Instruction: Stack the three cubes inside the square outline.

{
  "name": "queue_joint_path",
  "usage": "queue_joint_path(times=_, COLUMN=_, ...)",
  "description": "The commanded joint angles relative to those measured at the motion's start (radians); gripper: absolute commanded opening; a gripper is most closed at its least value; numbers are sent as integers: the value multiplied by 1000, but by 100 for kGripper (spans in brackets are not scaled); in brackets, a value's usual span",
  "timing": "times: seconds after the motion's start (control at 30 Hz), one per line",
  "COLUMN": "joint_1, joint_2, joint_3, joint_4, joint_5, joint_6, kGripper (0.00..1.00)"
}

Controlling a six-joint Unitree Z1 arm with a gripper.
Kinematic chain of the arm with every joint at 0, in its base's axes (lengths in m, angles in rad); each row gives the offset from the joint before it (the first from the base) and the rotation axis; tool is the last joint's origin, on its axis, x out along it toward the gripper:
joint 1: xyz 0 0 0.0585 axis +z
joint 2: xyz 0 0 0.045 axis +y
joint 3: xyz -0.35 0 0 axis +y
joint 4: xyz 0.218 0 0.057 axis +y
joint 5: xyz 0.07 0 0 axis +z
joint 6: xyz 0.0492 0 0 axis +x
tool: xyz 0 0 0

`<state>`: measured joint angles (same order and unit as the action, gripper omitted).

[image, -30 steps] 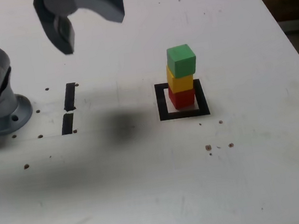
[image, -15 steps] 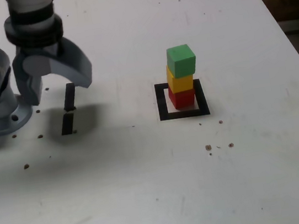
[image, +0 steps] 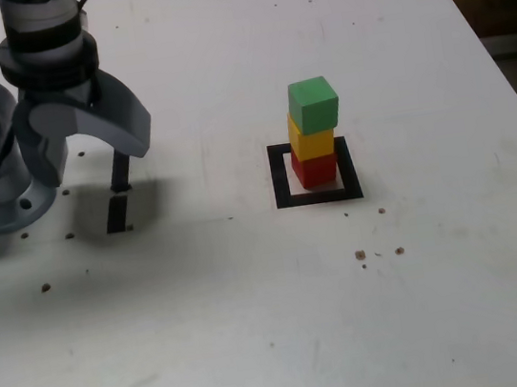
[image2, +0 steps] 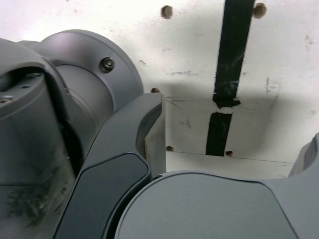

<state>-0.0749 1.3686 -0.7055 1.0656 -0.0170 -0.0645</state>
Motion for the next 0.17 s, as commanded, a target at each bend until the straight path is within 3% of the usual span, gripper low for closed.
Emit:
queue_joint_path(times=0.0, joint_1=2, joint_2=6, joint_3=-1, joint_4=-4, joint_5=-4, joint_6=0, kGripper=99)
queue_joint_path(times=0.13, joint_1=2, joint_2=11, joint_3=-1, joint_4=-9, joint_5=-10, joint_6=0, kGripper=99)
